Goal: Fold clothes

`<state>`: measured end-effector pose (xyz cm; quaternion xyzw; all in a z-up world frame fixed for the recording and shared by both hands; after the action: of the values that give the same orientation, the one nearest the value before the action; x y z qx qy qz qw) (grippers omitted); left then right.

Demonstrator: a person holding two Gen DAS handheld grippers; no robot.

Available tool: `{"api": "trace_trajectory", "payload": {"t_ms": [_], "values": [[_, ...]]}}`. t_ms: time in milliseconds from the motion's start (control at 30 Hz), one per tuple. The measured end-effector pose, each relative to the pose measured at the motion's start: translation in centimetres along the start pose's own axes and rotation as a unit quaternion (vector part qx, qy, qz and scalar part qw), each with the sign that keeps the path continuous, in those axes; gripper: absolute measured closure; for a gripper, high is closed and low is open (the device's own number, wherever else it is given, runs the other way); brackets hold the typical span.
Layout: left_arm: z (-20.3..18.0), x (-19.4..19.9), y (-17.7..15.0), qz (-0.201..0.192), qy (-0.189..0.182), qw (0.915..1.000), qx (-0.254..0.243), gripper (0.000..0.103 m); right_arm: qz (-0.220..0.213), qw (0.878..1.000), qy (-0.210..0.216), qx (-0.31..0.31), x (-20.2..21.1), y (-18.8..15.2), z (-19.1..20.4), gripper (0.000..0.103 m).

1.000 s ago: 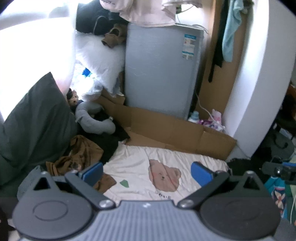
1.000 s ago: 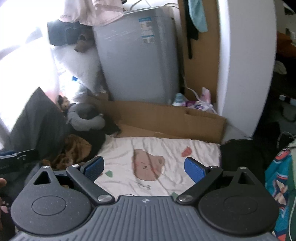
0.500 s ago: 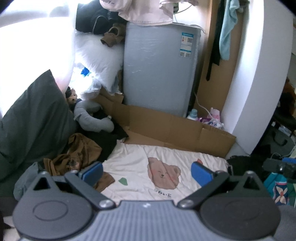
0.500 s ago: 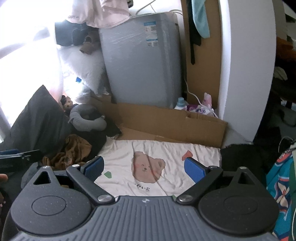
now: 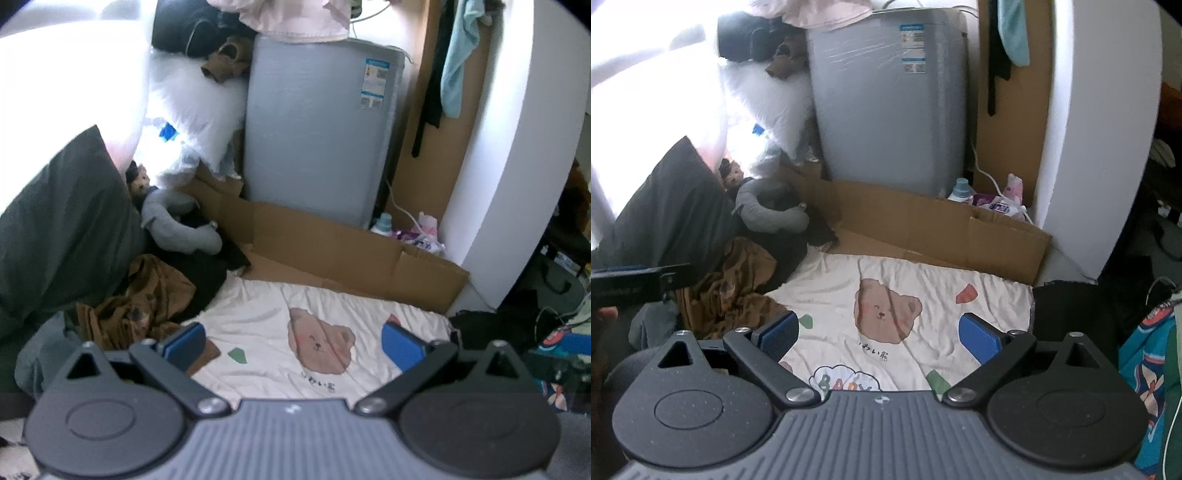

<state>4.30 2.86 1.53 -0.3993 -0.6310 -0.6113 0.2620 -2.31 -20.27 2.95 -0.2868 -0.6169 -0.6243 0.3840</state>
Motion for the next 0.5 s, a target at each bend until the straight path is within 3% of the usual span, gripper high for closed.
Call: {"api": "trace_trajectory", "payload": {"t_ms": [200,500], "values": [[1.3,-0.8,-0.2,0.024,-0.017,0.9989,0.037,0.001,0.024,0.999,-0.01,0.03,-1.0,0.1,1.3,0.006],[0.8,-0.4,-0.4,0.02,0.019,0.9994,0.021,0.001,0.03,0.999,0.013,0.003,-1.3,0.2,0.7,0.006]]}}
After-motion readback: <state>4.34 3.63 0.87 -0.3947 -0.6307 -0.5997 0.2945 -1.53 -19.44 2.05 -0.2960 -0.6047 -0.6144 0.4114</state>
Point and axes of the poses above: each gripper's, at about its wrist camera, not at the fingertips, and x roughly against the way its jaws point, z to its left, y to its top, the point moved 7 cm from there along -x, roughly the way its jaws point, and after that the axes turned 15 degrees about z, right-handed, at the moved point
